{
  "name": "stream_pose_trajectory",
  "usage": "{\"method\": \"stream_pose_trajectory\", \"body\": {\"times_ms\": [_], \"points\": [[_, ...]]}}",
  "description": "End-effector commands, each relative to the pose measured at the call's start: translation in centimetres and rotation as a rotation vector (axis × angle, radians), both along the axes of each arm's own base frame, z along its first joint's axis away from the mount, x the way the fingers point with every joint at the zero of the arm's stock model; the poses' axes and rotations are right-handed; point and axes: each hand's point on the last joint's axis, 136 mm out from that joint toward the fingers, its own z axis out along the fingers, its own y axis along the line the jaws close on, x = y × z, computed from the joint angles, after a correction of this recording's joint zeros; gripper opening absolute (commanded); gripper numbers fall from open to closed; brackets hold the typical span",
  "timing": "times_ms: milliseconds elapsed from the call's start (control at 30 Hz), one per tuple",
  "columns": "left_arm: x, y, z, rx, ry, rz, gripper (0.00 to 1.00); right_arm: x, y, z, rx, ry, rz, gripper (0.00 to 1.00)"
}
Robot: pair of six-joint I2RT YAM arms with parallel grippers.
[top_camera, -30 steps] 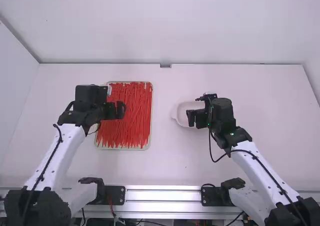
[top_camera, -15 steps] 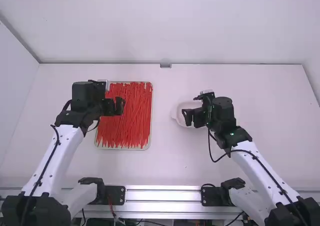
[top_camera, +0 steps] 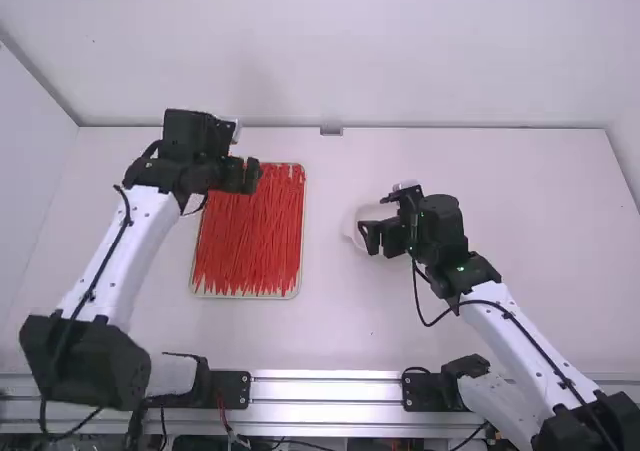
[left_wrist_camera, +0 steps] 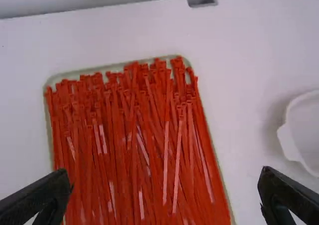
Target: Fasten the cable tie
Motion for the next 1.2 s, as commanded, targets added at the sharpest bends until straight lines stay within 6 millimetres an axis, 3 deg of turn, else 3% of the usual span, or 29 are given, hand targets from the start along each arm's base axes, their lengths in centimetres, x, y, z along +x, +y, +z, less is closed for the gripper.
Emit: {"method": "stream_pose_trajectory", "body": {"times_ms": [0, 67, 300, 567, 767, 967, 1167], "points": [[1.7, -0.3, -0.9, 0.065, 0.035, -0.05, 0.99, 0.6, 0.0, 1.1, 0.003, -0.023, -0.002, 0.99], [2.1, -0.7, -1.5, 0.076, 0.058, -0.07, 0.99, 0.6, 0.0, 1.1, 0.003, -0.022, -0.002, 0.99], [6.3, -1.4, -6.5, 0.175, 0.17, -0.076, 0.99, 0.5, -0.1, 0.9, 0.0, -0.015, -0.002, 0.99], [7.7, -3.0, -10.4, 0.114, 0.219, -0.125, 1.0, 0.0, -0.1, 0.2, -0.011, 0.018, 0.001, 0.99], [8.1, -4.1, -12.6, 0.12, 0.238, -0.143, 0.76, 0.0, -0.2, 0.2, -0.016, 0.014, 0.004, 0.99], [8.1, -5.5, -14.7, 0.128, 0.224, -0.169, 0.71, 0.0, -0.1, 0.2, -0.018, 0.017, 0.006, 0.99], [7.7, -5.2, -16.6, 0.11, 0.228, -0.122, 0.64, 0.1, -0.5, 0.0, -0.019, 0.025, -0.007, 0.99]]}}
